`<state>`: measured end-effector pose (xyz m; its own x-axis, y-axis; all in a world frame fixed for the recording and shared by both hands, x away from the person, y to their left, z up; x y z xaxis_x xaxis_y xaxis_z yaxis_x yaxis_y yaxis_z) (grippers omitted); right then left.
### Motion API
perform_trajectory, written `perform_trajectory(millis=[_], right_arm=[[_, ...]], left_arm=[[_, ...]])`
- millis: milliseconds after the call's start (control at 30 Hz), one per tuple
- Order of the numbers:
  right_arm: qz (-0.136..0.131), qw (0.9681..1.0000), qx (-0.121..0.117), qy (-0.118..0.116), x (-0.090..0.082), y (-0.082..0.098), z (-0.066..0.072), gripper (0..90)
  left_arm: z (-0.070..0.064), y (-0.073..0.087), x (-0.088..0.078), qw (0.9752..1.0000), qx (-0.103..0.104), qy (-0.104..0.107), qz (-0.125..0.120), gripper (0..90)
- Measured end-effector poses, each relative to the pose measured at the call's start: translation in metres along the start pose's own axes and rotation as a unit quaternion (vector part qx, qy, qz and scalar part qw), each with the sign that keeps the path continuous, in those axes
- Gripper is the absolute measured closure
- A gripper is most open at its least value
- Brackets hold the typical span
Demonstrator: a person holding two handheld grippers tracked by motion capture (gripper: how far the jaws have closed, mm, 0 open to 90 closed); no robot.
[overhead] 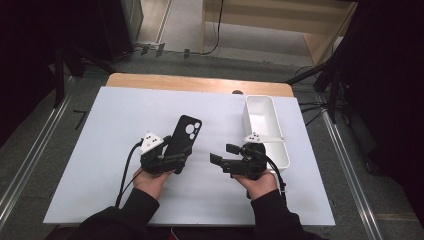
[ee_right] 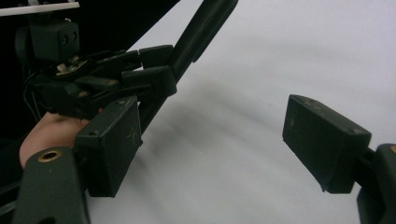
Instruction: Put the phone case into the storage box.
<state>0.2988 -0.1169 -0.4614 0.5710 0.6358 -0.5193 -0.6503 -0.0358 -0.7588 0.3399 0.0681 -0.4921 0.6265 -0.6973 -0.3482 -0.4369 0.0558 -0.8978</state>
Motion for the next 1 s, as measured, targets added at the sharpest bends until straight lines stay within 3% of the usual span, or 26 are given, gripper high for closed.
perform_trajectory(millis=[733, 833, 1000], right_arm=[[0.0, 1.0, -0.003, -0.002, 0.02, -0.024, 0.003, 19.8], [-0.004, 0.9998, -0.019, 0.002, 0.022, -0.027, 0.004, 19.9], [-0.002, 0.9999, -0.012, -0.005, 0.026, -0.03, 0.005, 20.0]], left_arm=[[-0.011, 0.003, 0.002, 0.9999, 0.006, 0.0, -0.013, 14.4], [-0.013, 0.003, 0.002, 0.9997, 0.009, -0.003, -0.022, 14.4], [-0.016, 0.004, 0.002, 0.9994, 0.02, -0.006, -0.026, 14.4]])
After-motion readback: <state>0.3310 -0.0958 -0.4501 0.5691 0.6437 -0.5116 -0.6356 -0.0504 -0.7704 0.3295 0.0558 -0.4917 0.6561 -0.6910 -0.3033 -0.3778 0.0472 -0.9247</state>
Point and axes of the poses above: each handheld gripper's, and its own axes: x roughly forward along the jaws, y roughly out of its underside, z roughly to its left, the point moved 7 cm from there along x, roughly forward along the jaws, and after that the axes turned 5 degrees about y, right-handed, at the moved point
